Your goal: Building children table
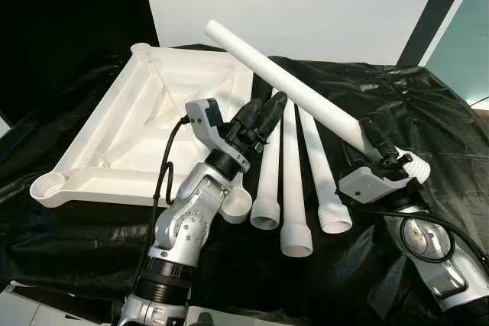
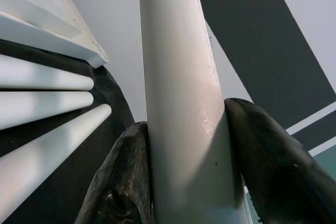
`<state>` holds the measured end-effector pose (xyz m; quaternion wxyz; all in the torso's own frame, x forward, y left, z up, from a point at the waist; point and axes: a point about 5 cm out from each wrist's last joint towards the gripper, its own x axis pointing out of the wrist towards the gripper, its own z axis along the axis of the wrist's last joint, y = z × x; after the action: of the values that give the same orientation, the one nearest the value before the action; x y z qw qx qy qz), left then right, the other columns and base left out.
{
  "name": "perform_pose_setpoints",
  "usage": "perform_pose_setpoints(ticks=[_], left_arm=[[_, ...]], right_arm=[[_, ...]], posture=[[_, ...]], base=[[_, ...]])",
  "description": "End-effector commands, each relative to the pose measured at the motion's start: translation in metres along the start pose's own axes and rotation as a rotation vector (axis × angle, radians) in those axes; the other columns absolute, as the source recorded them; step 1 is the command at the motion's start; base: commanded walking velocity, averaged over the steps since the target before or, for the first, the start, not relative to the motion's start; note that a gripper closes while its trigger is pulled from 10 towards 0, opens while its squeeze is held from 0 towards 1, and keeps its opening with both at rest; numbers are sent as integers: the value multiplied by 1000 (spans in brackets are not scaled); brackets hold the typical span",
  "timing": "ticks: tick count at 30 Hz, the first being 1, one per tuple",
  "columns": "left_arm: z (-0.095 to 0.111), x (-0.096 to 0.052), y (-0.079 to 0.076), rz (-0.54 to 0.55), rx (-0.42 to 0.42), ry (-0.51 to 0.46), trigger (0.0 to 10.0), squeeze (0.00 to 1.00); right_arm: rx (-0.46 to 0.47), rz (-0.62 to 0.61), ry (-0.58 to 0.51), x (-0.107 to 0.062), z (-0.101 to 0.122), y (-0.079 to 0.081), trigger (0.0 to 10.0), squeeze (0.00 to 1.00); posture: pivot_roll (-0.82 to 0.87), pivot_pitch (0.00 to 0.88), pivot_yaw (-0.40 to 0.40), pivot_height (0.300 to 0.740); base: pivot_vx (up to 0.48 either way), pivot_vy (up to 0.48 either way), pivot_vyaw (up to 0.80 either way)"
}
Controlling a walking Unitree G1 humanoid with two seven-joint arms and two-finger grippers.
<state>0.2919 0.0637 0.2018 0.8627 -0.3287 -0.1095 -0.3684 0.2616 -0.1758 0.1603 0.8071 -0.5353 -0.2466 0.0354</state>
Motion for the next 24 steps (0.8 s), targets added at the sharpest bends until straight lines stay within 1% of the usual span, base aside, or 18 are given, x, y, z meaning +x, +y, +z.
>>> perform_pose_setpoints(ticks=[1, 3, 6, 8, 13, 19, 21, 24], left_arm=[[0, -3, -2, -72, 15, 5, 10000, 0], [1, -2, -1, -67, 12, -2, 10000, 0], [4, 4, -3, -66, 1, -28, 10000, 0], [5, 8, -5, -69, -4, -39, 10000, 0], [4, 15, -8, -76, -9, -45, 10000, 0], [4, 17, -8, -75, -12, -40, 10000, 0], [2, 17, -4, -52, -5, -26, 10000, 0], [1, 18, -2, -35, 5, -17, 10000, 0]], right_arm=[[1, -33, -49, 4, 7, -6, 10000, 0], [10, -18, -59, 3, 9, -4, 10000, 0], [46, 56, -108, -2, 16, 8, 10000, 0], [55, 83, -137, -5, 21, 12, 10000, 0], [59, 91, -149, -8, 23, 13, 10000, 0], [46, 88, -178, -11, 26, 12, 10000, 0], [50, 76, -177, -12, 27, 10, 10000, 0], [51, 93, -181, -16, 27, 12, 10000, 0]], posture=[[194, 0, -15, 740], [197, 0, -19, 740], [201, 0, -22, 740], [202, 0, -22, 740], [195, 0, -19, 740], [188, 0, -14, 740], [181, 0, -9, 740], [180, 0, -8, 740]], base=[[0, 0, 0], [0, 0, 0], [0, 0, 0], [0, 0, 0], [0, 0, 0], [0, 0, 0], [0, 0, 0], [0, 0, 0]])
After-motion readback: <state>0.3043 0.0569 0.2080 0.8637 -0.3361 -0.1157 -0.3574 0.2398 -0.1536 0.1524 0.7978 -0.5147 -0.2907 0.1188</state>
